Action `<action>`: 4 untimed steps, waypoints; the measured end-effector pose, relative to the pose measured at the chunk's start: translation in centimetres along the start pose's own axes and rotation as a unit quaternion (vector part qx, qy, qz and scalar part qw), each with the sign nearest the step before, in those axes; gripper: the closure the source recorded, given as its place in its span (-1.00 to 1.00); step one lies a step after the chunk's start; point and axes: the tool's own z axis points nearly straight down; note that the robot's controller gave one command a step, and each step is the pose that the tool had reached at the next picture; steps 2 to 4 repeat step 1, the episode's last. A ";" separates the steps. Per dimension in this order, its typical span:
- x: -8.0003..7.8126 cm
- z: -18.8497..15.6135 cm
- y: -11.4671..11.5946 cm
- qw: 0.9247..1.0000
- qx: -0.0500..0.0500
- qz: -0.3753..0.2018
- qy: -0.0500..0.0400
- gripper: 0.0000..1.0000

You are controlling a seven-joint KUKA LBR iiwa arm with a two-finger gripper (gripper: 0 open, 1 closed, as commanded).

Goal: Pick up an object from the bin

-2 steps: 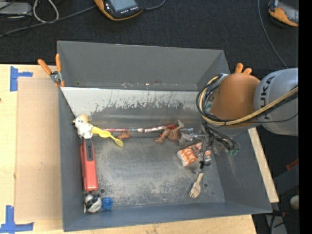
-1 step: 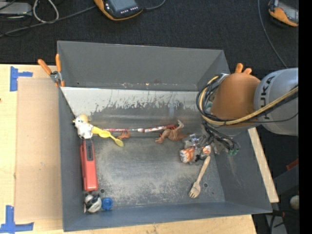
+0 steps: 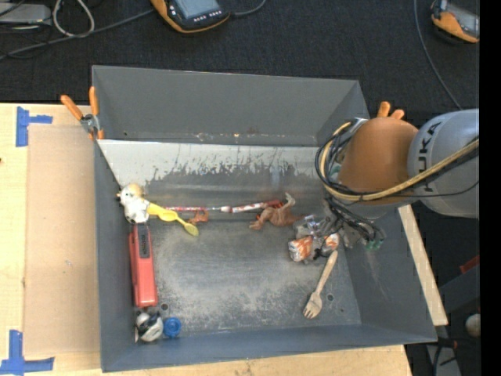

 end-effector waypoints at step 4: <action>0.0 -5.4 -0.3 1.000 -0.002 0.006 0.003 1.00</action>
Offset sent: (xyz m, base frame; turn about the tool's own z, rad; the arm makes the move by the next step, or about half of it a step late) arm -0.0299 -0.0057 0.0106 -0.6884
